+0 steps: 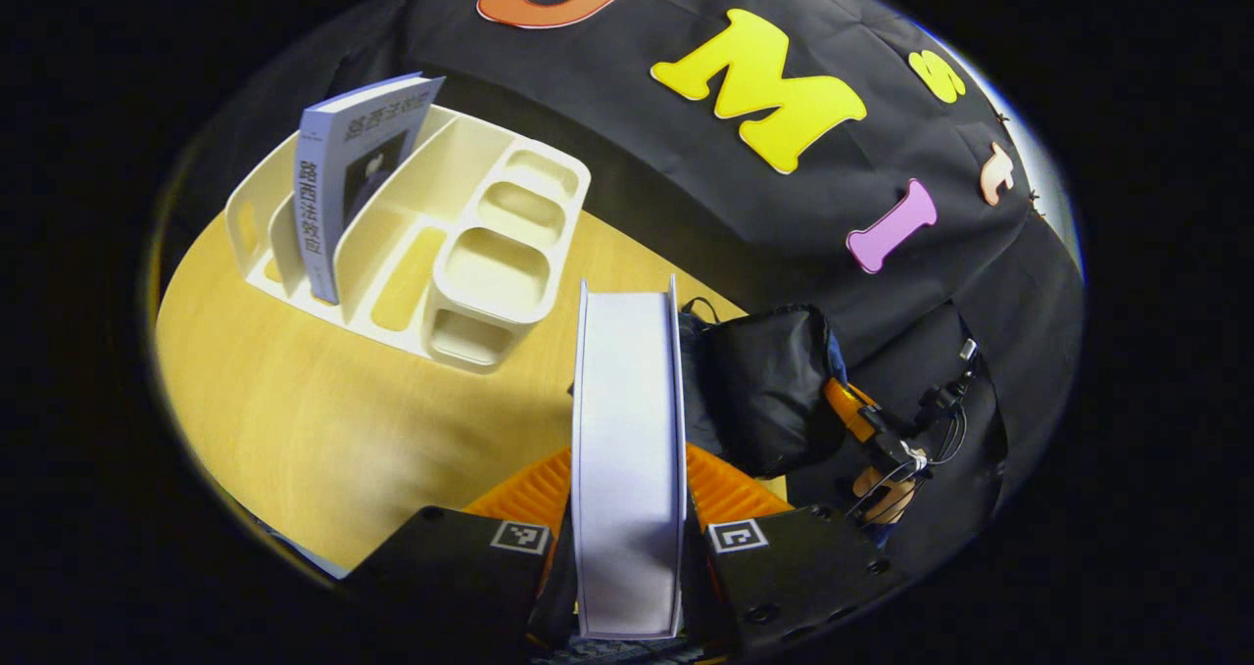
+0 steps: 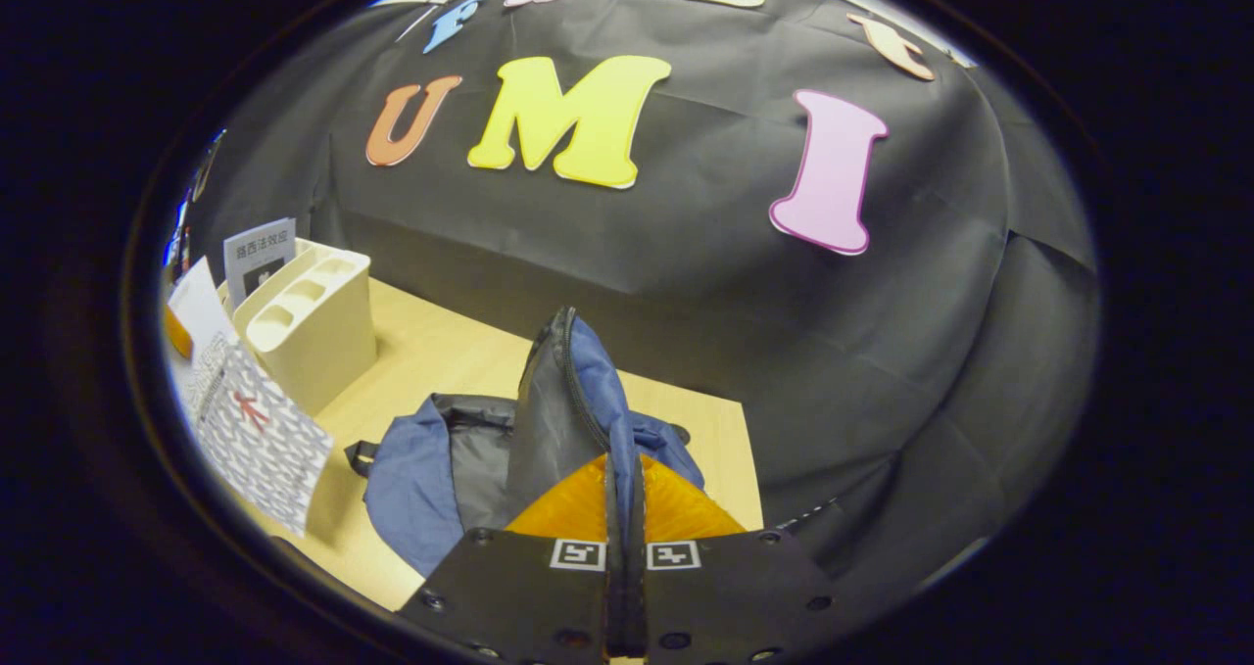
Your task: Open the schoolbag, grab two books from the bookshelf and put them into the schoolbag.
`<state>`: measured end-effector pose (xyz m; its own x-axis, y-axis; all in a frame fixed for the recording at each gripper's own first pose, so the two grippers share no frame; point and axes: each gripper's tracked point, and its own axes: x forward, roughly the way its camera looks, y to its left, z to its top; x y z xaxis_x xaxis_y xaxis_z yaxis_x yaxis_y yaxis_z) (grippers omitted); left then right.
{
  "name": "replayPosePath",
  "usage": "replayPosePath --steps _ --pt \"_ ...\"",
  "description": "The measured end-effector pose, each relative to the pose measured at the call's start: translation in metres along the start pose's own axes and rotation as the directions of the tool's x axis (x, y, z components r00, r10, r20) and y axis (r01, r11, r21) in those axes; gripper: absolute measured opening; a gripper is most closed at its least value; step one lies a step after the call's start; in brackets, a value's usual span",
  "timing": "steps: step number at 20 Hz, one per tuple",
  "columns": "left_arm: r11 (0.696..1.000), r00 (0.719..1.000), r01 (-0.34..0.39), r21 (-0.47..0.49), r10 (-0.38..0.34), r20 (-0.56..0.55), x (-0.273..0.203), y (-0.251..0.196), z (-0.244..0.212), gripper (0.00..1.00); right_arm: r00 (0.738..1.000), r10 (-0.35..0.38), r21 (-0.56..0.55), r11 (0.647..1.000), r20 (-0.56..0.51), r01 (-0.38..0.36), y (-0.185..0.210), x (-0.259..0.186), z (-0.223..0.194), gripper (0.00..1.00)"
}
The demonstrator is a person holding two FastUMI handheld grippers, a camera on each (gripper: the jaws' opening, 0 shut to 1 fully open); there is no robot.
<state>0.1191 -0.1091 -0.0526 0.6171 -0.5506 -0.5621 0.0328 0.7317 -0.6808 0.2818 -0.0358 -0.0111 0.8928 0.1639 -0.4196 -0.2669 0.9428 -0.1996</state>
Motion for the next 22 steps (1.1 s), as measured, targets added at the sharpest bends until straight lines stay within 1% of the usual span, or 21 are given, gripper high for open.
replayPosePath --steps 3,6,10,16,19,20,22 --pt "0.997 0.997 0.077 -0.029 -0.077 -0.006 0.033 -0.025 0.0 0.43 1.0 -0.013 0.004 1.0 0.008 0.013 -0.006 -0.002 0.009 0.0" --pt "0.989 0.992 0.129 -0.077 -0.129 0.0 0.068 -0.043 0.0 0.45 0.999 -0.026 0.003 1.0 0.023 0.026 -0.01 -0.005 0.022 0.01" --pt "0.969 0.983 0.184 -0.168 -0.186 0.005 0.118 -0.064 0.01 0.45 0.999 -0.035 -0.014 0.999 0.04 0.036 -0.012 -0.009 0.034 0.0" --pt "0.94 0.976 0.216 -0.265 -0.212 0.041 0.19 -0.083 0.026 0.45 0.998 -0.035 0.021 0.999 0.047 0.034 -0.024 -0.008 0.041 0.0" --pt "0.933 0.974 0.217 -0.286 -0.225 0.003 0.23 -0.094 0.013 0.45 0.998 -0.037 0.023 0.999 0.057 0.035 -0.024 -0.009 0.048 0.0" --pt "0.933 0.975 0.207 -0.295 -0.22 -0.01 0.246 -0.096 0.007 0.45 0.998 -0.038 0.018 0.999 0.059 0.037 -0.023 -0.008 0.049 0.0" --pt "0.917 0.967 0.236 -0.321 -0.254 -0.015 0.267 -0.104 -0.001 0.45 0.997 -0.032 0.019 0.999 0.069 0.031 -0.021 -0.01 0.052 0.0"
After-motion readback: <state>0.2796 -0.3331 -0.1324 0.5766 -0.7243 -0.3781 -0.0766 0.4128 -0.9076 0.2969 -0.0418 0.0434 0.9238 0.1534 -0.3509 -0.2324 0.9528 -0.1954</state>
